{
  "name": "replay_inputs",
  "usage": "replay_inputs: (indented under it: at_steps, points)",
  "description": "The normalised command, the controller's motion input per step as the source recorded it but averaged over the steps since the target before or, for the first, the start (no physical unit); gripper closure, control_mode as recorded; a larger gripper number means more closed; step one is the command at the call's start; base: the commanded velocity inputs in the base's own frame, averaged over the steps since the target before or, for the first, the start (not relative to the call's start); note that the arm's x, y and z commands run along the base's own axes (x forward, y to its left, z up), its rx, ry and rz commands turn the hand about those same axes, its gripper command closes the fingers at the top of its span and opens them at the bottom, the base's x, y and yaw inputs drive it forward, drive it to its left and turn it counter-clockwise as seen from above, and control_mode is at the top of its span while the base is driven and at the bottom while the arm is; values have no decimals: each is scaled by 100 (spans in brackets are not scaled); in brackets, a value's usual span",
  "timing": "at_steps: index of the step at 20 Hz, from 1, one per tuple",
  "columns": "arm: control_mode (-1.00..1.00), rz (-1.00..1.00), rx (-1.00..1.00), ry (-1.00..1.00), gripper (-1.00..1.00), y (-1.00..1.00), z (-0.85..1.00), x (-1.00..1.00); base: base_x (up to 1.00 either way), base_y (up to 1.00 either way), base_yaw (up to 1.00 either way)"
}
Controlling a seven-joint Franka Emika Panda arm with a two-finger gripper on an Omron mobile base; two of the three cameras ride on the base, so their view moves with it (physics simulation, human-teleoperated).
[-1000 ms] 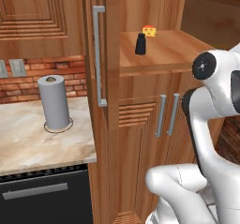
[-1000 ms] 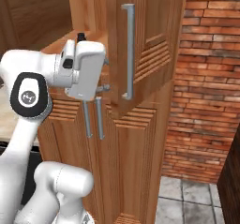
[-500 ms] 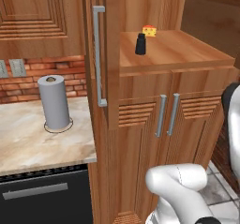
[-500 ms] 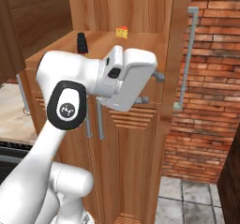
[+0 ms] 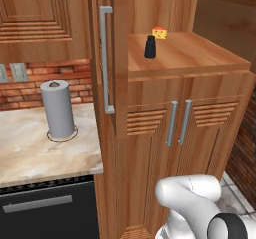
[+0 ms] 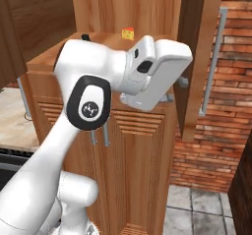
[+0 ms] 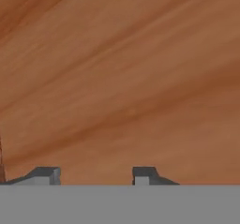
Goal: The dining table condiment station is running low on shaker. Refill the condiment station by opening the cabinet and taking the shaker from the cabinet and placing it on the dining table.
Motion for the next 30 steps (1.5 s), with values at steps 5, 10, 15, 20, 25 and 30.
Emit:
replay_inputs:
  at_steps: [5, 10, 15, 20, 25, 30]
  points:
    - [-100, 6, -5, -1, -100, 12, -6, 0, 0, 0, 0]
    - [-100, 0, 4, 0, -100, 76, -36, -2, 0, 0, 0]
    - [-100, 0, 20, -7, -100, 99, -51, 0, 0, 0, 0]
    - [-100, 1, 26, -12, -100, 95, -33, 17, 0, 0, 0]
    - [-100, 12, 27, -33, -100, 89, -20, 50, 0, 0, 0]
    - [-100, 9, 28, -29, -100, 89, 0, 47, 0, 0, 0]
